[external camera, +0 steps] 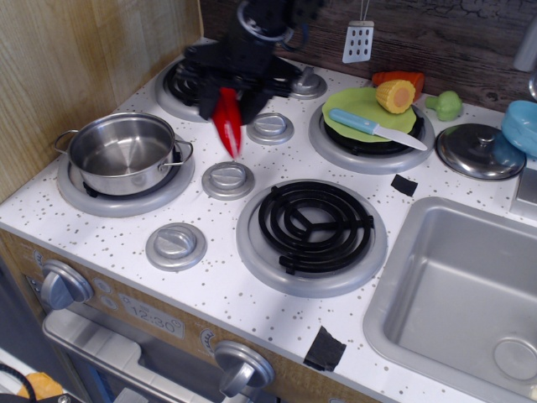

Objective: Put pepper in pan

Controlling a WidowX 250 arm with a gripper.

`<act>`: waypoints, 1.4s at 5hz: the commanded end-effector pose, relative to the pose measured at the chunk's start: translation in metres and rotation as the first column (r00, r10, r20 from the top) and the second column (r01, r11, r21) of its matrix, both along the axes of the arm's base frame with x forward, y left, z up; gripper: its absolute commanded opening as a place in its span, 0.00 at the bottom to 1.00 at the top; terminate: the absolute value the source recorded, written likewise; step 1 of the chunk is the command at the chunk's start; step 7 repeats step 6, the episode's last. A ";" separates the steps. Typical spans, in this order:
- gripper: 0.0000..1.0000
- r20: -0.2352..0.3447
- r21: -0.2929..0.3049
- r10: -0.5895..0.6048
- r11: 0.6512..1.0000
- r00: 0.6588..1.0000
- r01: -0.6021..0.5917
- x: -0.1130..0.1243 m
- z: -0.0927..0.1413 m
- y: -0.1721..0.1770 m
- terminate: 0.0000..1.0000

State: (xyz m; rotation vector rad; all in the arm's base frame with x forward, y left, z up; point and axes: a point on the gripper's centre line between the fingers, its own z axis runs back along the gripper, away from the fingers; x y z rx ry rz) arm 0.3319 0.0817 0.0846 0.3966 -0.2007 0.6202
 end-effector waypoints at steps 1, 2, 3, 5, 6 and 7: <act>0.00 0.014 0.022 -0.082 0.996 0.997 0.082 -0.015 0.025 0.032 0.00; 0.00 0.015 0.045 -0.149 0.988 0.989 0.149 -0.027 0.021 0.053 0.00; 1.00 0.016 -0.010 -0.180 0.984 0.984 0.180 -0.035 0.017 0.062 0.00; 1.00 0.016 -0.010 -0.180 0.984 0.984 0.180 -0.035 0.017 0.062 0.00; 1.00 0.016 -0.010 -0.180 0.984 0.984 0.180 -0.035 0.017 0.062 1.00; 1.00 0.016 -0.010 -0.180 0.984 0.984 0.180 -0.035 0.017 0.062 1.00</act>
